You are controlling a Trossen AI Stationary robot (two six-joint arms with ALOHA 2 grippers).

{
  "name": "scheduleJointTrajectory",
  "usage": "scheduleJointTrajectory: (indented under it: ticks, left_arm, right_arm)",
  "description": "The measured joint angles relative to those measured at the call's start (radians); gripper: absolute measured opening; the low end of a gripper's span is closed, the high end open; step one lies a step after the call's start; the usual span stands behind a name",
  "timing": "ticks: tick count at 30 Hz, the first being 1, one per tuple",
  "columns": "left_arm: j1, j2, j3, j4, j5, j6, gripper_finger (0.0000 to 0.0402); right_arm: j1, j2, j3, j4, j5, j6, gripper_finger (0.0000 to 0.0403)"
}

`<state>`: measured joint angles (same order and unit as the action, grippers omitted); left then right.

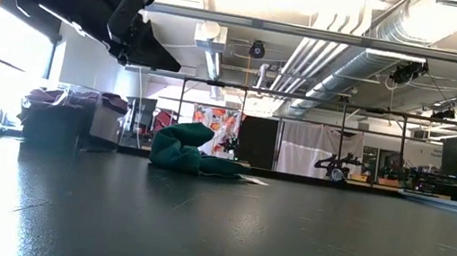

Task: Sort towels by color in basket
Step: Put the light blue towel into the bottom transparent bin

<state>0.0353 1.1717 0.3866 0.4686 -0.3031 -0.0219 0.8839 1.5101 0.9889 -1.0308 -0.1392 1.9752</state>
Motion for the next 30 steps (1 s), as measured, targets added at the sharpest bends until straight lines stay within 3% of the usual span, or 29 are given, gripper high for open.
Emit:
scheduleJointTrajectory:
  ticks: [5,11,15,19,24,30]
  left_arm:
    - [0.0,0.0,0.0,0.0,0.0,0.0,0.0]
    - [0.0,0.0,0.0,0.0,0.0,-0.003,0.0]
    - [0.0,0.0,0.0,0.0,0.0,-0.003,0.0]
    - [0.0,0.0,0.0,0.0,0.0,-0.002,0.0]
    - [0.0,0.0,0.0,0.001,0.0,-0.002,0.0]
    - [0.0,0.0,0.0,0.0,0.0,0.0,0.0]
  right_arm:
    - [-0.027,0.0,0.052,-0.086,-0.086,-0.044,0.0188]
    - [-0.026,0.0,0.257,-0.26,-0.034,-0.014,0.0218]
    - [-0.026,0.0,0.368,-0.391,0.027,0.063,0.0219]
    - [-0.03,0.0,0.381,-0.422,0.206,-0.024,0.0207]
    - [-0.074,0.0,0.3,-0.355,0.31,-0.098,0.0171]
    - [-0.106,0.0,0.135,-0.143,0.291,-0.158,0.0134]
